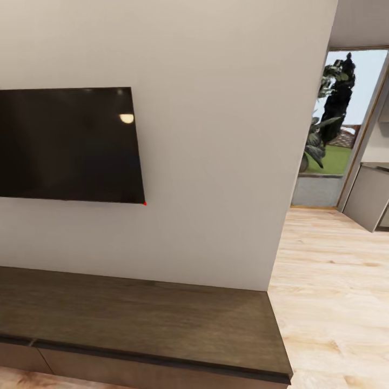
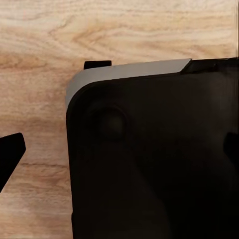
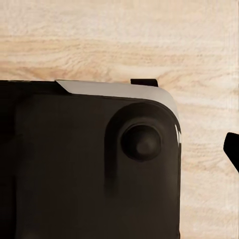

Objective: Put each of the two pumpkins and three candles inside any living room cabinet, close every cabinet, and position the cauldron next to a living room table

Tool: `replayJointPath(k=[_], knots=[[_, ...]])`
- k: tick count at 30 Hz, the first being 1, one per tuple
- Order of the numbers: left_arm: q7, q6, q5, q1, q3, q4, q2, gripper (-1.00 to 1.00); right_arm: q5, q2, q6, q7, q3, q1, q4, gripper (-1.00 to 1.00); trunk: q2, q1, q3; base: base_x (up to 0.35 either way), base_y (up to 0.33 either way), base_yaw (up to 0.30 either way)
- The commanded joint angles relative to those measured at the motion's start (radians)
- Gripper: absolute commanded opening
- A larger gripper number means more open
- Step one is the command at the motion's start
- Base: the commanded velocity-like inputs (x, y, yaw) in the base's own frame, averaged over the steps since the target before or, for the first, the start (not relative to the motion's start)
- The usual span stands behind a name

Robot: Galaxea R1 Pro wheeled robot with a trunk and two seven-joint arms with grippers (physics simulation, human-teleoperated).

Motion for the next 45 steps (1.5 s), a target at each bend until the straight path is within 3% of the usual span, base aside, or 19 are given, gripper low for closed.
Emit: replayJointPath(k=[1,6,8,12,18,26,33,36,39,42,45], knots=[[-0.034,0.001,-0.001,-0.003,-0.001,-0.010,0.011,1.00,-0.003,0.000,-0.006,0.026,-0.002,-0.001,-0.012,1.00,0.000,0.000,-0.001,0.000,0.000,0.000],[-0.171,0.035,0.000,-0.011,-0.001,-0.020,0.055,1.00,-0.057,-0.002,-0.004,0.070,-0.003,-0.001,-0.063,1.00,0.000,0.000,-0.001,0.000,0.000,0.000],[-0.255,0.042,0.002,-0.013,0.000,-0.021,0.082,1.00,-0.080,-0.002,-0.005,0.109,-0.004,-0.001,-0.070,1.00,0.000,0.000,-0.001,0.000,0.000,0.000],[-0.330,0.044,0.002,-0.012,0.001,-0.022,0.101,1.00,-0.098,-0.005,-0.001,0.199,-0.006,-0.001,-0.091,1.00,0.000,0.000,-0.001,0.000,0.000,0.000],[-0.357,0.044,0.003,-0.013,0.002,-0.023,0.107,1.00,-0.159,-0.007,0.009,0.243,-0.004,-0.001,-0.167,1.00,0.000,0.000,-0.001,0.000,0.000,0.000],[-0.411,0.048,0.006,-0.015,0.001,-0.023,0.109,1.00,-0.168,-0.009,0.061,0.249,-0.002,-0.001,-0.283,1.00,0.000,0.000,-0.001,0.000,0.000,0.000],[-0.504,0.117,0.005,-0.022,0.001,-0.049,0.128,1.00,-0.170,-0.003,0.126,0.254,-0.001,-0.001,-0.368,1.00,0.000,0.000,-0.001,0.000,0.000,0.000],[-0.609,0.144,0.007,-0.022,0.001,-0.086,0.163,1.00,-0.169,-0.002,0.135,0.255,-0.001,-0.001,-0.375,1.00,0.000,0.000,-0.001,0.000,0.000,0.000],[-0.761,0.201,0.013,-0.023,0.005,-0.104,0.230,1.00,-0.169,-0.003,0.157,0.255,-0.001,-0.001,-0.377,1.00,0.000,0.000,-0.001,0.000,0.000,0.000],[-0.872,0.213,0.012,-0.023,0.006,-0.107,0.271,1.00,-0.169,-0.004,0.167,0.255,-0.001,-0.001,-0.377,1.00,0.000,0.000,-0.001,0.000,0.000,0.000],[-1.020,0.212,0.011,-0.023,0.005,-0.109,0.328,1.00,-0.168,-0.003,0.171,0.254,-0.001,-0.001,-0.377,1.00,0.000,0.000,-0.001,0.000,0.000,0.000]])
